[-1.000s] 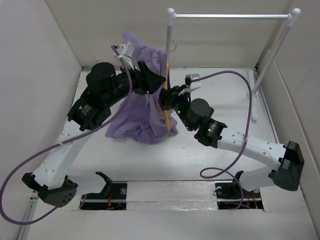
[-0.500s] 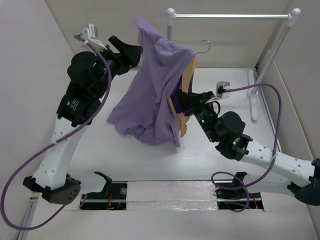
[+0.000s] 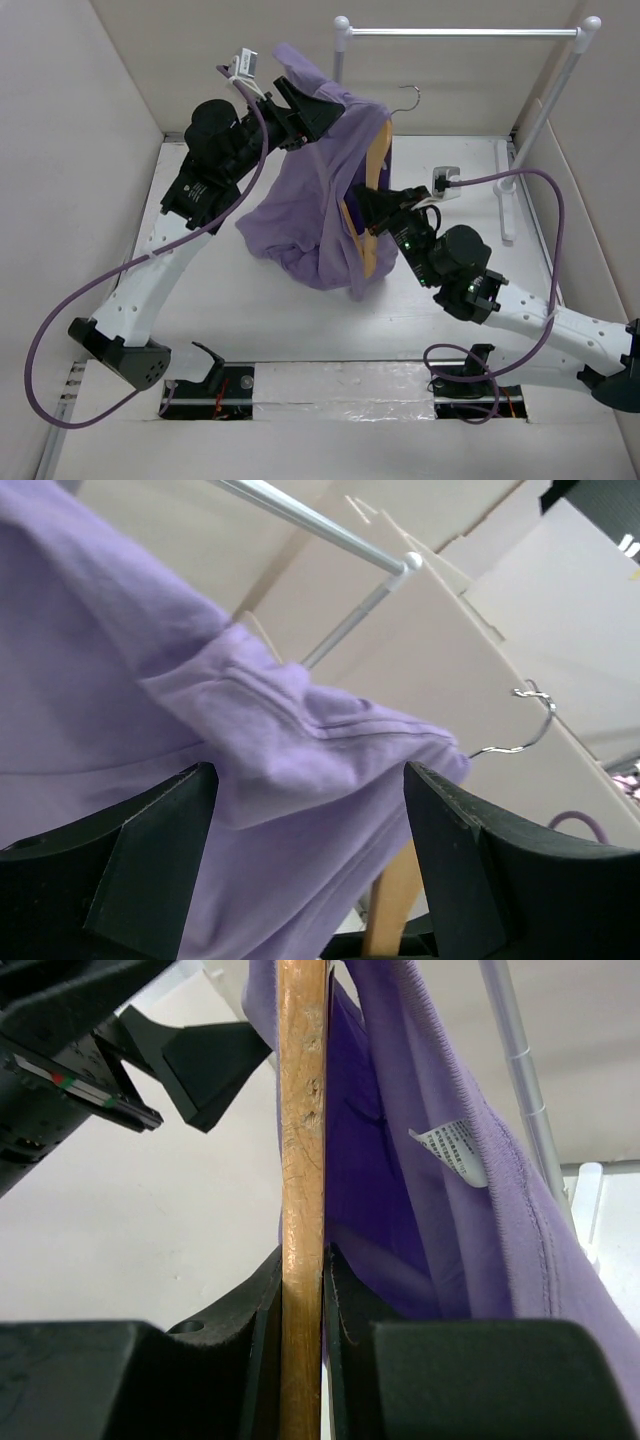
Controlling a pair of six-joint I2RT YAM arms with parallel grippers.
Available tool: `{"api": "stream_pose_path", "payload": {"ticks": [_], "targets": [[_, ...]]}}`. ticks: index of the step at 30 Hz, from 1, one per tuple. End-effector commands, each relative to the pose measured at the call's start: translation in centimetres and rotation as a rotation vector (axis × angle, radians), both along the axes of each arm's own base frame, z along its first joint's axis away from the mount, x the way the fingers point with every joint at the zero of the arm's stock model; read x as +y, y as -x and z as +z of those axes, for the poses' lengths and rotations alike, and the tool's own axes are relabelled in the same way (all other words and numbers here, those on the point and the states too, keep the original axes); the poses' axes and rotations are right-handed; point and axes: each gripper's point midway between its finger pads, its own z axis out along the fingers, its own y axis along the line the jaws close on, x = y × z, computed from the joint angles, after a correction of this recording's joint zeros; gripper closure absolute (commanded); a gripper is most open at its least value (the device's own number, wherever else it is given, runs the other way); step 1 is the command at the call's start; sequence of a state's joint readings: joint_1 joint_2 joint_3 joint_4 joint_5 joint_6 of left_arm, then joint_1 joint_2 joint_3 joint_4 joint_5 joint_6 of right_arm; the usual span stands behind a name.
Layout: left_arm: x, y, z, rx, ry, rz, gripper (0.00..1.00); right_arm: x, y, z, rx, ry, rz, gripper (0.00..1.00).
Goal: Place the t-shirt on the hanger
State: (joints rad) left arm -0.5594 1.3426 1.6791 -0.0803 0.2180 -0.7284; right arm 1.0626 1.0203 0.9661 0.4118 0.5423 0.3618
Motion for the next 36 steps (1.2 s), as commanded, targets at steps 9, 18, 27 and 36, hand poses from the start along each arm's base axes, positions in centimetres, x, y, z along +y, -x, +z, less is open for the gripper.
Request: {"api": "stream_pose_path", "payload": {"ticks": [9,18,27,36], "targets": [[-0.7,-0.9,0.0,0.030,0.126,-0.006,0.28,0.7,0.2,2.2,-0.065,-0.061,-0.010,1.00],[0.6,-2.3,0.4,0.083,0.328,0.086,0.28,2.6,1.2,1.0,-0.106,0.011,-0.066,1.00],[0.2,-4.0,-1.6,0.227,0.356,0.129,0.26,2.3,0.5,0.1,-0.143,0.106,-0.176,1.00],[-1.0,-3.1,-1.0,0.241,0.362,0.045,0.47,3.0,-0.5,-0.4,-0.158,0.149,-0.196,1.00]]}}
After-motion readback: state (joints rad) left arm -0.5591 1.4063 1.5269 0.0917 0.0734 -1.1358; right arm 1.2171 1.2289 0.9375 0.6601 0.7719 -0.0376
